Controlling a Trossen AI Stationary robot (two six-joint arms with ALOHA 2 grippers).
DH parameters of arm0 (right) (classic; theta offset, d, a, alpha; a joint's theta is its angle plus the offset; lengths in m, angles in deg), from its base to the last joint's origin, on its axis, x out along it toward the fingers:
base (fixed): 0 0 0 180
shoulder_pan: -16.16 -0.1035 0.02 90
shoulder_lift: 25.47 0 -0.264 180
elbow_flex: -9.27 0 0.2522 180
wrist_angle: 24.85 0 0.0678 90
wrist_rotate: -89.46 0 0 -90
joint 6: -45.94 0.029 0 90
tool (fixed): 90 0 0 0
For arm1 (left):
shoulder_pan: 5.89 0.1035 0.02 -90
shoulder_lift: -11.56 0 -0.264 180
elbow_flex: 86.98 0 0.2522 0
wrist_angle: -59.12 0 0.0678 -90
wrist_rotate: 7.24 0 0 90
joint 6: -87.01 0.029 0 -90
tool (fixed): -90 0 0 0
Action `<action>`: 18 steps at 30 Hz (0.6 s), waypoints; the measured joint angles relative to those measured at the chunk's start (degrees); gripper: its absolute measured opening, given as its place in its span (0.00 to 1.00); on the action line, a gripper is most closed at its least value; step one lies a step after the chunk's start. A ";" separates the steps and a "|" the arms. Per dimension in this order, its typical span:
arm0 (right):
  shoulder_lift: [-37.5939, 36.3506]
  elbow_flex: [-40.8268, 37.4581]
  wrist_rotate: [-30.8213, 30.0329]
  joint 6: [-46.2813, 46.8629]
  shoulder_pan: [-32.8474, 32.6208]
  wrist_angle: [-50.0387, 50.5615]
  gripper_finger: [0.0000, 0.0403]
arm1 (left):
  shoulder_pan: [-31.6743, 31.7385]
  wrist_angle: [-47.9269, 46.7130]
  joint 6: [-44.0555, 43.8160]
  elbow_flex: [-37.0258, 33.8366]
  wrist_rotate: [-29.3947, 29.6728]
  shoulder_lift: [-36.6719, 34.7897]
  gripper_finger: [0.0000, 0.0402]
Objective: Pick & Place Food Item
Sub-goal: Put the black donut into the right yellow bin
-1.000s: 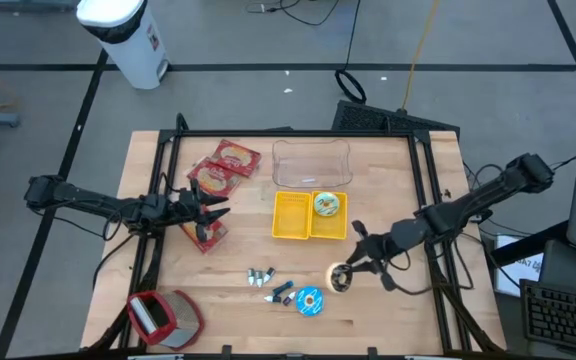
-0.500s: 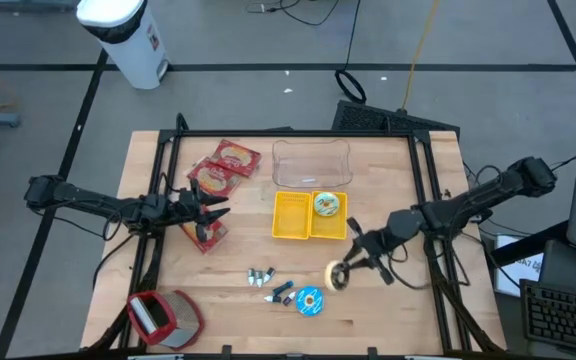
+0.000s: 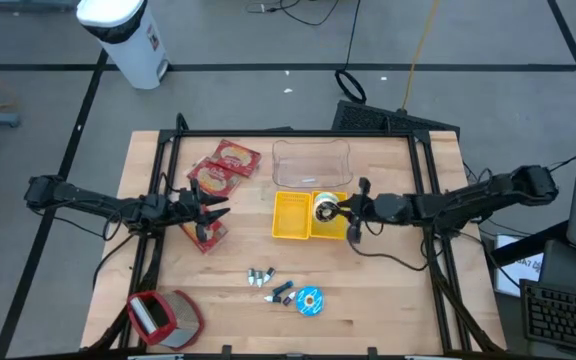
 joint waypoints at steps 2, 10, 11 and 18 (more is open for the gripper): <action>1.63 0.12 -0.97 -1.37 -0.14 0.10 0.11 | -0.01 0.00 0.00 -0.01 0.00 0.01 0.38; 8.02 2.88 -7.52 -6.89 -0.59 3.10 0.11 | 0.00 0.00 0.00 0.00 0.00 0.00 0.38; 8.55 2.93 -7.89 -7.08 -0.53 3.29 0.11 | 0.00 0.00 0.00 0.00 0.00 0.02 0.38; 9.57 2.97 -8.66 -6.03 -0.51 4.44 0.11 | 0.00 0.02 0.00 0.00 0.00 0.00 0.38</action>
